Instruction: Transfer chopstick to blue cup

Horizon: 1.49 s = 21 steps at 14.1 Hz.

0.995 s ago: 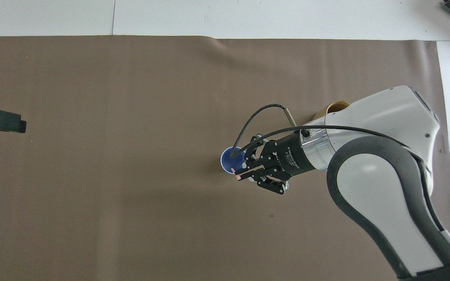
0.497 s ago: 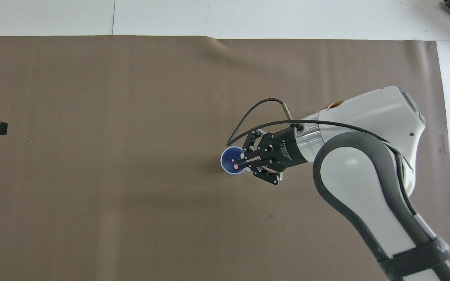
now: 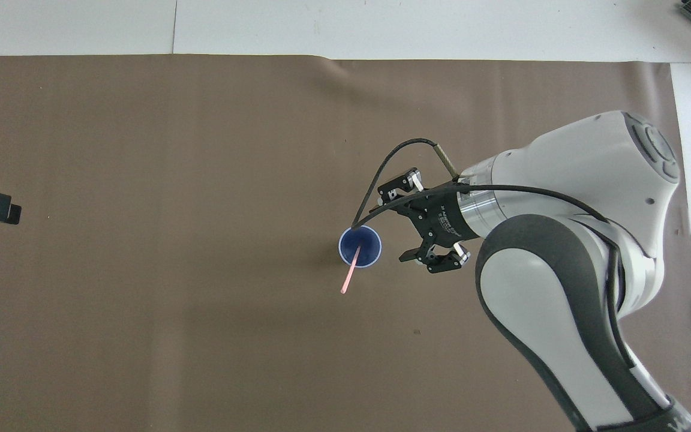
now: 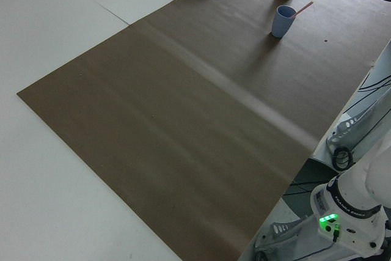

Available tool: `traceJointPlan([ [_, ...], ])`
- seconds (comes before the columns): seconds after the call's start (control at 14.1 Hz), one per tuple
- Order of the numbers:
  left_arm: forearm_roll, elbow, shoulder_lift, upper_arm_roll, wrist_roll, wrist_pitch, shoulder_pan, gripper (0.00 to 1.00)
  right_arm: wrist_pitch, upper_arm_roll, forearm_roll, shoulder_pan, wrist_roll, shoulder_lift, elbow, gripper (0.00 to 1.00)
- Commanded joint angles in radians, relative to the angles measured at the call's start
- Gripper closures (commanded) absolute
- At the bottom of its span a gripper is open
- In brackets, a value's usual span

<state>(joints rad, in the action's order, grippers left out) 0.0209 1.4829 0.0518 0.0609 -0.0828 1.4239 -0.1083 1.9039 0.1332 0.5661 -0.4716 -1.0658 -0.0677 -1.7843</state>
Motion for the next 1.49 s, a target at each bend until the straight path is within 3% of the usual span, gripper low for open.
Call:
traceJointPlan([
  [0.0, -0.013, 0.033, 0.031, -0.004, -0.02, 0.0, 0.004, 0.0, -0.019, 0.006, -0.157, 0.036, 0.134, 0.025, 0.055, 0.0],
  [0.28, -0.018, 0.025, 0.022, -0.003, -0.049, 0.017, 0.006, 0.0, -0.087, 0.011, -0.363, 0.073, 0.357, 0.042, 0.103, 0.0],
  [0.5, -0.018, 0.022, 0.02, 0.0, -0.069, 0.02, 0.009, 0.0, -0.124, 0.012, -0.53, 0.099, 0.637, 0.086, 0.106, 0.0],
  [1.07, -0.013, 0.023, 0.022, -0.001, -0.061, 0.024, 0.01, 0.0, -0.348, 0.022, -0.529, 0.297, 0.909, 0.166, 0.115, 0.0],
  [1.42, -0.013, 0.025, 0.023, -0.003, -0.06, 0.024, 0.01, 0.0, -0.356, 0.022, -0.535, 0.383, 1.036, 0.174, 0.14, 0.0],
])
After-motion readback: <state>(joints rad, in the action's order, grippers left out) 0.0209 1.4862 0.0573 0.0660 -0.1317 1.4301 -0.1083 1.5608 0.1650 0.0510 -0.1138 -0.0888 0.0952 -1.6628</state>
